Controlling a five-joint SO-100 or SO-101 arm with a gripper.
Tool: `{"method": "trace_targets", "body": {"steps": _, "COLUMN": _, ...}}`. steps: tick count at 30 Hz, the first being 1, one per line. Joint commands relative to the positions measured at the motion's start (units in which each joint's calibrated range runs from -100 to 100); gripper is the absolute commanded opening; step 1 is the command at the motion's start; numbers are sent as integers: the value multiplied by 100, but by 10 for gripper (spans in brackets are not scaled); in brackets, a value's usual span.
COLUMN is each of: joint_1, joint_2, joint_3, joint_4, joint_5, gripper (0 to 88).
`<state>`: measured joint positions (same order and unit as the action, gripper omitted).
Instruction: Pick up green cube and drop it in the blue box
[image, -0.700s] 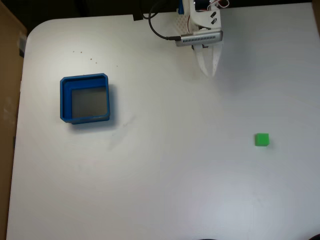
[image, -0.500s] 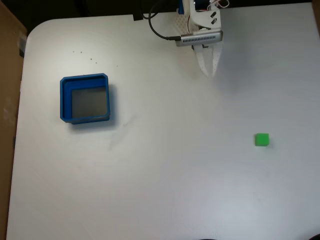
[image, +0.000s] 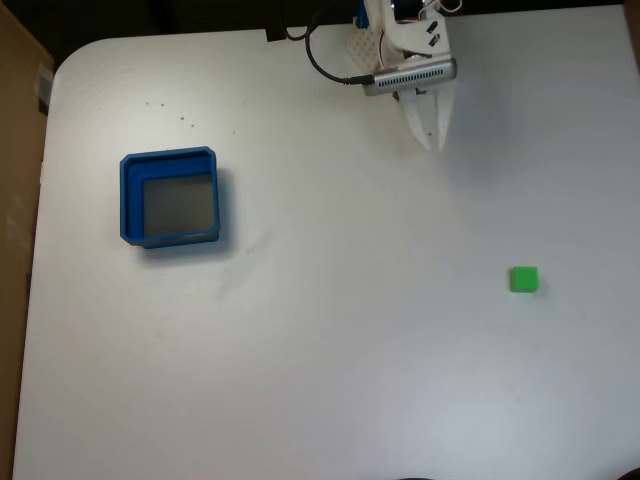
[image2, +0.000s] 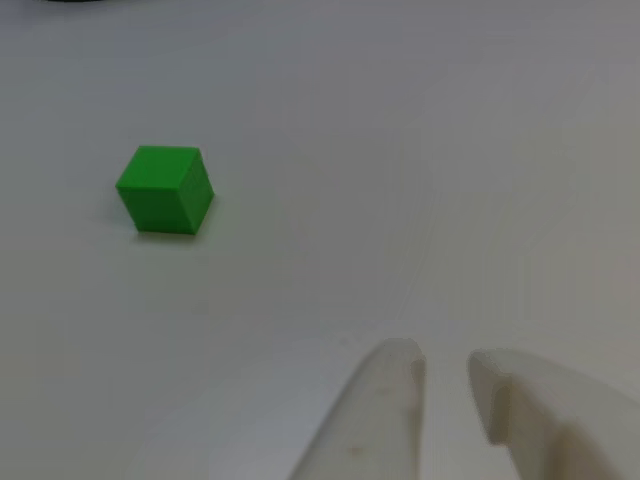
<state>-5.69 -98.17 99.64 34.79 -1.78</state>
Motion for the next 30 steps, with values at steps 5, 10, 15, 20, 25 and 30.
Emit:
{"method": "trace_targets", "body": {"steps": 5, "joint_1": -818, "joint_2": -91, "joint_3": 18, "joint_4": -63, "joint_5": 10, "gripper": 11}}
{"method": "trace_targets", "body": {"steps": 10, "joint_1": -869, "joint_2": 51, "joint_3": -64, "joint_4": -72, "joint_5": -20, "gripper": 11}}
{"method": "trace_targets", "body": {"steps": 15, "joint_1": -847, "joint_2": 920, "joint_3": -587, "joint_4": -80, "joint_5": -24, "gripper": 11}}
{"method": "trace_targets", "body": {"steps": 20, "joint_1": -898, "joint_2": 2099, "joint_3": -1455, "joint_4": -80, "joint_5": -24, "gripper": 11}}
{"method": "trace_targets", "body": {"steps": 25, "joint_1": -883, "joint_2": 3135, "joint_3": -2593, "joint_4": -80, "joint_5": -24, "gripper": 11}}
{"method": "trace_targets", "body": {"steps": 30, "joint_1": -891, "joint_2": 4096, "joint_3": -3704, "joint_4": -72, "joint_5": -24, "gripper": 12}}
